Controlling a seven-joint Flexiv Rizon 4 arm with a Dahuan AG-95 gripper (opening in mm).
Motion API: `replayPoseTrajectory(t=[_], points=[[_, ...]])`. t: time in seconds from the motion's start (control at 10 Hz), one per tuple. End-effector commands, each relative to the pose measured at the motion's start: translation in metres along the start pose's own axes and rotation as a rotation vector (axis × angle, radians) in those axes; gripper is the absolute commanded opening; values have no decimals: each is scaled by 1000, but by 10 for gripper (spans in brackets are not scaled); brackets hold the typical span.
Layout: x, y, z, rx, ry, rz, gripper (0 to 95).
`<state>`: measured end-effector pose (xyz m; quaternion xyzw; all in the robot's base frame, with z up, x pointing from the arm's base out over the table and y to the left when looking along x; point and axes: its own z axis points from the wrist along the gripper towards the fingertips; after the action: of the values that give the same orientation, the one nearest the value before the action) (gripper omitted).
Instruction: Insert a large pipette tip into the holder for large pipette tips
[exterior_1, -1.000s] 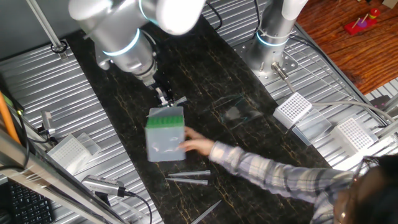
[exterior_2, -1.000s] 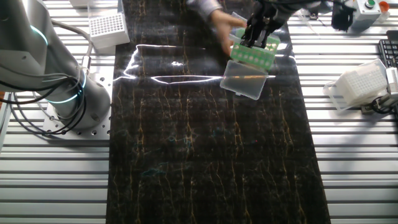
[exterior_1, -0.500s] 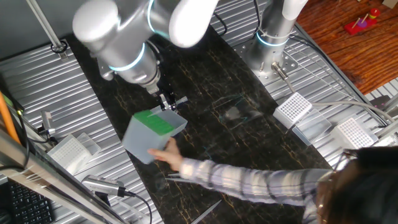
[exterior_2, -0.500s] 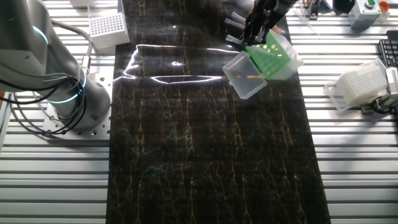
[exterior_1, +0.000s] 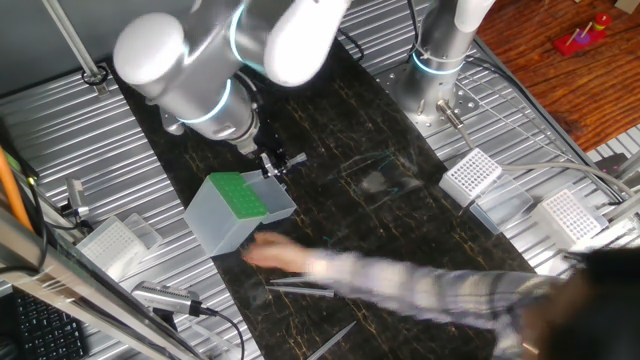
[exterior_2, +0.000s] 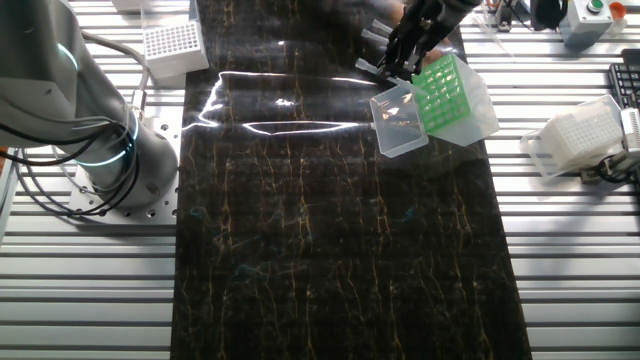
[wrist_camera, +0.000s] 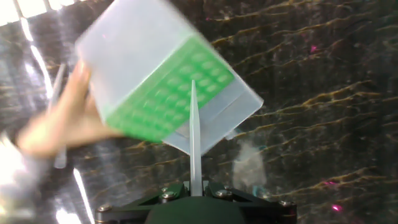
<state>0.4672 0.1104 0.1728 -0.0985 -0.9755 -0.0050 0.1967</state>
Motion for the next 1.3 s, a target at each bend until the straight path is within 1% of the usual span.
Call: replayPoseTrajectory(t=[0.1, 0.3, 0.4, 0.6, 0.7, 1.0, 1.3], points=[[1, -1, 1, 16, -41, -25, 0], [0, 0, -1, 24, -70, -35, 0], [-2, 1, -3, 26, -87, -56, 0], [-6, 3, -7, 25, -98, -89, 0], [-9, 3, -7, 25, -99, -98, 0], [-21, 2, 0, 24, -122, -118, 0], [-32, 6, -6, 32, -121, -134, 0]])
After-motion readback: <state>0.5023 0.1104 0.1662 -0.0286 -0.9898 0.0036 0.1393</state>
